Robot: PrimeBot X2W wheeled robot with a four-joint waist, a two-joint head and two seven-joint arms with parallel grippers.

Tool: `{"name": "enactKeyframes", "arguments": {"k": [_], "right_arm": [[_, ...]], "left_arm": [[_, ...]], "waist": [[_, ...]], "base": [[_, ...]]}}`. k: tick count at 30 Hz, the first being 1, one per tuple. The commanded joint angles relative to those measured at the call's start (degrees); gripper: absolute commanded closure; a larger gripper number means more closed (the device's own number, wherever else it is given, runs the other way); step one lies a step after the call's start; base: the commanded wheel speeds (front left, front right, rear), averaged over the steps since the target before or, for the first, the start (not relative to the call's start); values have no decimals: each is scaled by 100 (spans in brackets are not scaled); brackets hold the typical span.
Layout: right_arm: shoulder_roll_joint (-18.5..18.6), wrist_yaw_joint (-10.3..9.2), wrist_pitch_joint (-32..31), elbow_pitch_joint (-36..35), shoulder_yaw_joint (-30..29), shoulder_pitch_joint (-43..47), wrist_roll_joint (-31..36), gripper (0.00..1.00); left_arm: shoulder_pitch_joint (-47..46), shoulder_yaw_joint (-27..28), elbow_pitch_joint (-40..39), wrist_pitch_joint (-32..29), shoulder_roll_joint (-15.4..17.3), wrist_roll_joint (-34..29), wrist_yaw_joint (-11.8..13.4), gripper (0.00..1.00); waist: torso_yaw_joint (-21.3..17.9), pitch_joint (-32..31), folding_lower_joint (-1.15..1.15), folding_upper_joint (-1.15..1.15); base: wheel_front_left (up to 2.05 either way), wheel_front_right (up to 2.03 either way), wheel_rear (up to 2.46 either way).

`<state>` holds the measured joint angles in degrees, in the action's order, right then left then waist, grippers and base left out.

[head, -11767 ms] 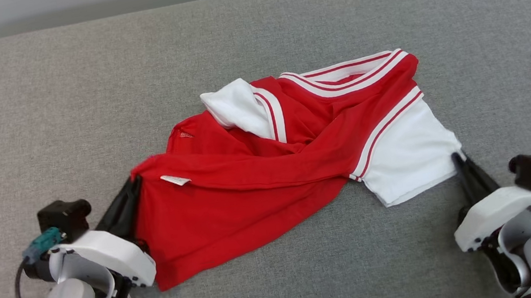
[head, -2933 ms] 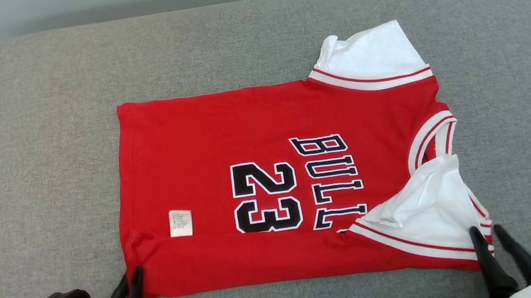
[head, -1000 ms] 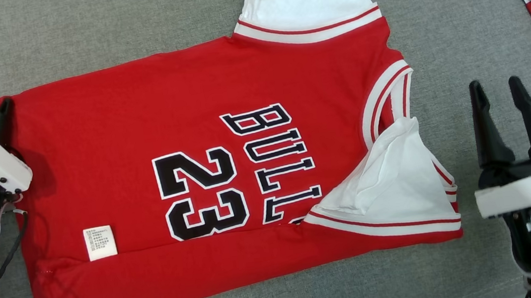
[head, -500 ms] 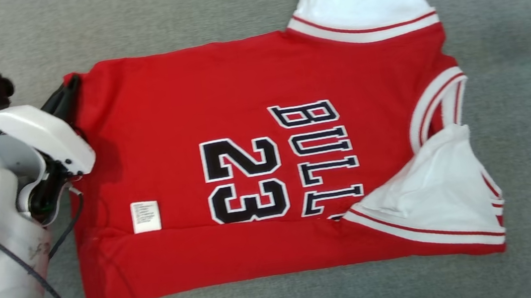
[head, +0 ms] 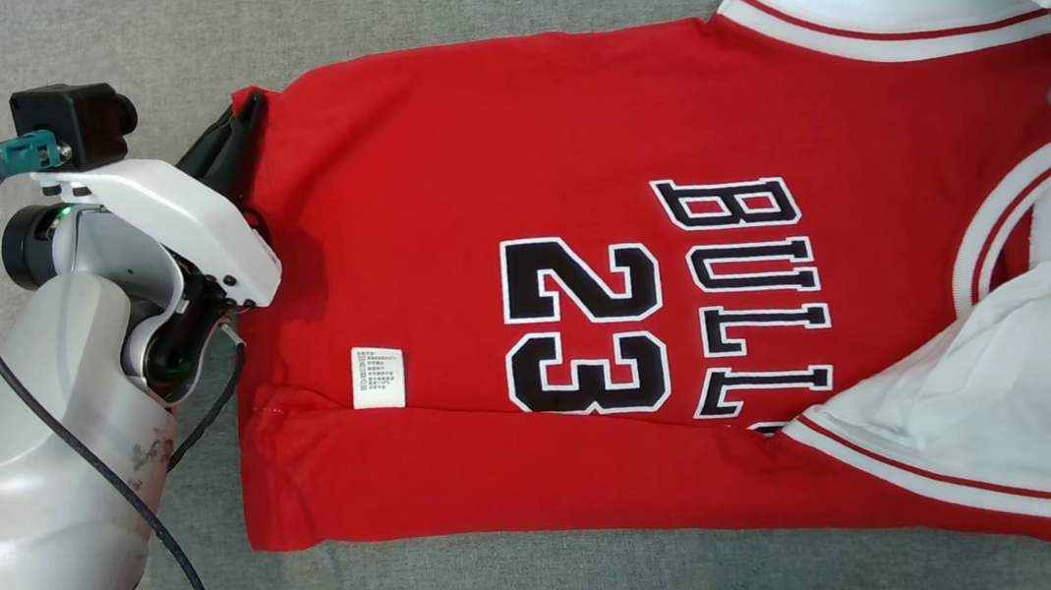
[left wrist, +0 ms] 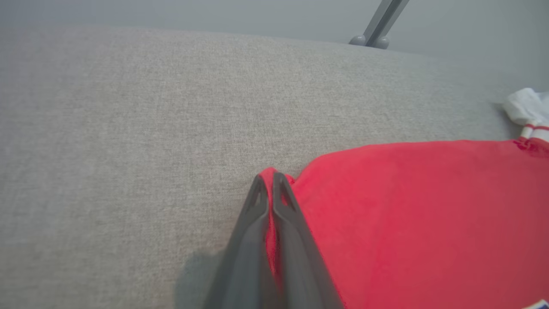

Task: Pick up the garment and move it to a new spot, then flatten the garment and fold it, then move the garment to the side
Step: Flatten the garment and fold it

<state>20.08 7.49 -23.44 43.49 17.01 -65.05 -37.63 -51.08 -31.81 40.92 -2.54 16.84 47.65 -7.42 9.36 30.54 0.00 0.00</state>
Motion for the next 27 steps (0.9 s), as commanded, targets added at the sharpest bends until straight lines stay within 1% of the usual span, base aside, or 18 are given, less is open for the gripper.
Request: {"name": "enactKeyframes", "arguments": {"k": [1, 5, 6, 7, 8, 9, 13, 19, 22, 27], "right_arm": [[41, 0, -105, 139, 58, -112, -88, 0], [104, -1, -312, 437, 269, -270, -217, 0], [86, 0, -338, 459, 315, -303, -279, 11], [83, 0, -371, 472, 351, -334, -348, 36], [101, 0, -384, 477, 392, -361, -404, 87], [119, 0, -413, 460, 446, -383, -464, 100], [232, 0, -316, 288, 586, -435, -744, 100], [456, -1, 70, -150, 732, -427, -1162, 100], [610, -1, 437, -492, 897, -385, -1266, 100], [910, -1, 1101, -1125, 1350, -105, -1354, 100]], "left_arm": [[-124, -72, 37, 53, 13, 73, -6, 100], [-222, -289, 129, 166, 12, 219, -6, 100], [-248, -338, 145, 191, 11, 263, -6, 100], [-274, -381, 163, 219, 17, 304, -6, 100], [-296, -422, 185, 243, 26, 345, -6, 100], [-321, -465, 209, 271, 34, 384, -6, 100], [-420, -592, 262, 411, 79, 534, -6, 100], [-542, -731, 286, 678, 228, 657, -6, 100], [-595, -761, 233, 817, 293, 726, -6, 100], [-491, -740, 81, 1003, 375, 907, -6, 100]], "waist": [[48, 37, 0, 0], [93, 85, 0, 0], [103, 94, 0, 0], [110, 102, 0, 0], [114, 108, 0, 0], [116, 113, 0, 0], [107, 89, 0, 0], [19, -39, 0, 0], [-20, -108, 0, 0], [-113, -196, 0, 0]], "base": [[0, 0, 0], [0, 0, 0], [0, 0, 0], [0, 0, 0], [0, 0, 0], [0, 0, 0], [0, 0, 0], [0, 0, 0], [0, 0, 0], [0, 0, 0]]}}
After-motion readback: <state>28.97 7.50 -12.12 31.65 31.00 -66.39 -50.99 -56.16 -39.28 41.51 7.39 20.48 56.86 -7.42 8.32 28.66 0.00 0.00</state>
